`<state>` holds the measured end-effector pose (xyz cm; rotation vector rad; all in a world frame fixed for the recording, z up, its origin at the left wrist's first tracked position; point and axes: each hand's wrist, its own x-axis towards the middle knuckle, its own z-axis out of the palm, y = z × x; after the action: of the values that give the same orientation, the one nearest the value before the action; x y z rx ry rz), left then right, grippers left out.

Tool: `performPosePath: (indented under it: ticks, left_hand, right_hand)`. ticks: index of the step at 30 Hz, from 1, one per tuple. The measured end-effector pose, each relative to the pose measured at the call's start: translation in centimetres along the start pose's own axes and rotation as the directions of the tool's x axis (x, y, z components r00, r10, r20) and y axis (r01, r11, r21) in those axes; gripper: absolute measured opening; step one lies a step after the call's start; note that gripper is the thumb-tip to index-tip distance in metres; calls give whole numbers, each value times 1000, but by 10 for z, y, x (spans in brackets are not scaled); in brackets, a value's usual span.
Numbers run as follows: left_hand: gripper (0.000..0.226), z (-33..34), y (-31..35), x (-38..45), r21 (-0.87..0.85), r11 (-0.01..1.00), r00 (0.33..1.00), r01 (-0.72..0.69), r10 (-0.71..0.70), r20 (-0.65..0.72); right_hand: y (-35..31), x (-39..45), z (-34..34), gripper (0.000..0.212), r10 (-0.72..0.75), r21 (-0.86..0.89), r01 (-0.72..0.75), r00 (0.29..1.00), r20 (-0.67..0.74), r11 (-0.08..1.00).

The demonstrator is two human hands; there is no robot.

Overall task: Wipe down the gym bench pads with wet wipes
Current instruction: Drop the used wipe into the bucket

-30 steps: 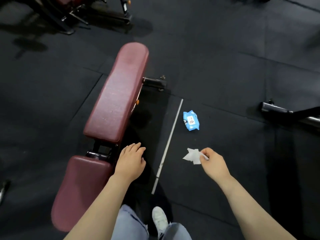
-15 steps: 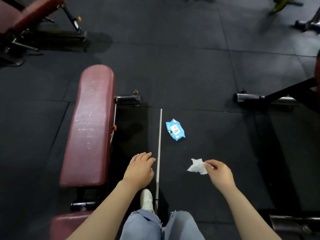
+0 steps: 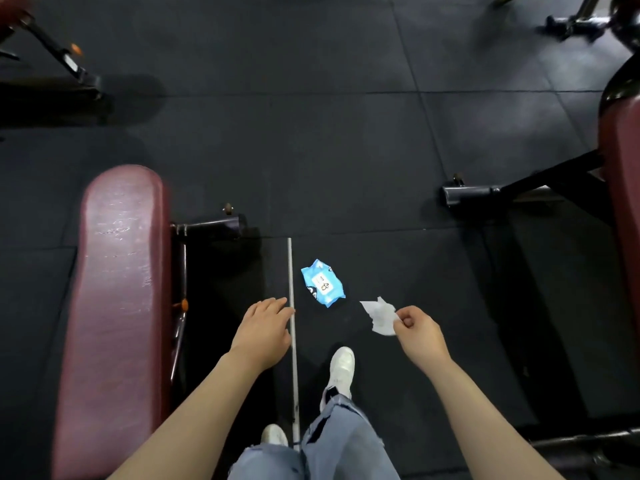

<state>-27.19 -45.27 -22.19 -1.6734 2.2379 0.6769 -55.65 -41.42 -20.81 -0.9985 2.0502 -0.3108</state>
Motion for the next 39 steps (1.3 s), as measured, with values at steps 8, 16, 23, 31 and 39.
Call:
performPosePath:
  ticks: [8, 16, 23, 31, 39]
  left_hand:
    - [52, 11, 24, 110, 8, 1000, 996, 21, -22, 88]
    - [52, 56, 7, 228, 25, 999, 988, -44, 40, 148]
    - [53, 178, -27, 367, 88, 977, 965, -192, 172, 197]
    - [46, 350, -59, 508, 167, 909, 884, -381, 305, 354]
    - [57, 435, -67, 582, 250, 799, 801, -547, 412, 434]
  right_hand:
    - [-15, 117, -7, 10, 8, -66, -3, 996, 86, 998]
    - [-7, 230, 38, 12, 58, -28, -55, 992, 113, 998]
    - [36, 364, 128, 8, 46, 34, -49, 995, 84, 998]
    - [97, 498, 216, 6, -27, 6, 27, 997, 74, 1000]
    - [140, 568, 241, 7, -42, -45, 46, 995, 90, 998]
